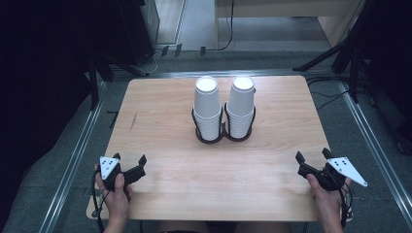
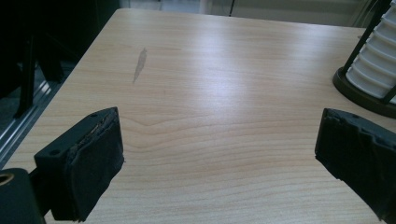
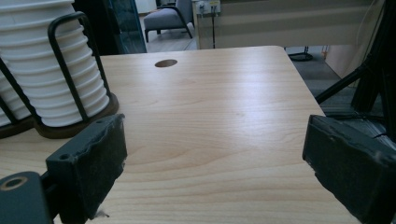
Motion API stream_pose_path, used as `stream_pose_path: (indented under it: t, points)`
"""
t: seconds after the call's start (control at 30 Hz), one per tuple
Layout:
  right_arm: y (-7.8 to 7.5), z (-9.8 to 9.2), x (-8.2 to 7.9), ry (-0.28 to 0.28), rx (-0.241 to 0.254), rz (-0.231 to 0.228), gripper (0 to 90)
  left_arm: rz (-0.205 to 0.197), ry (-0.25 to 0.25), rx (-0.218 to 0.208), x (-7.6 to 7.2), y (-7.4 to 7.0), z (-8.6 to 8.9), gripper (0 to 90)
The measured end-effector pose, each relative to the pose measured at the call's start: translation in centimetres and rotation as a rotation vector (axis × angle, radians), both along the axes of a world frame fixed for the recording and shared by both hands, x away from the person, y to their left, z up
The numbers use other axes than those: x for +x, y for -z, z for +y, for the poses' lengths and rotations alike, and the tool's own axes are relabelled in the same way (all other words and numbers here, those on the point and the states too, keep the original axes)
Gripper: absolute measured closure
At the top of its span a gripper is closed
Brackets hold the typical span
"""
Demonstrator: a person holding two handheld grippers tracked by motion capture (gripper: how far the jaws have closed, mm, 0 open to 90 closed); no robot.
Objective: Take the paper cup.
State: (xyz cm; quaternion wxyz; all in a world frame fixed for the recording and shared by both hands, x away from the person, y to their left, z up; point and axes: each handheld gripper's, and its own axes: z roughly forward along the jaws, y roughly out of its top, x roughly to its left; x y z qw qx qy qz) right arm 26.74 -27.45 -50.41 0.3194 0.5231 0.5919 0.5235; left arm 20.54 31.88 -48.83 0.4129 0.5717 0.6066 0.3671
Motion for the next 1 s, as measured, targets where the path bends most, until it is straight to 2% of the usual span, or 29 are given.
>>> stream_pose_path:
  t: [0.13,0.17,0.33,0.43,0.7,0.77,1.0]
  points:
    - [-0.6,0.9,0.0,-0.013,-0.029,-0.012,11.1,0.005,0.008,0.009,0.1,0.1,-0.1,1.1]
    - [-1.0,1.5,0.0,-0.034,-0.043,-0.026,13.0,0.005,0.013,0.013,0.1,0.1,-0.2,1.1]
    - [-2.2,3.1,0.3,-0.089,-0.045,-0.048,13.3,0.006,0.027,0.018,0.1,0.2,-0.3,1.1]
    - [-3.2,4.0,0.7,-0.088,-0.059,-0.050,15.0,0.007,0.032,0.023,0.1,0.3,-0.4,1.2]
    - [-5.4,6.1,1.9,-0.151,-0.064,-0.076,18.4,0.011,0.038,0.019,0.1,0.3,-0.4,1.2]
    - [-6.5,7.2,2.4,-0.177,-0.071,-0.093,20.5,0.012,0.037,0.017,0.2,0.3,-0.4,1.1]
    - [-8.9,9.1,3.4,-0.228,-0.054,-0.127,24.1,0.016,0.048,0.023,0.3,0.4,-0.5,1.1]
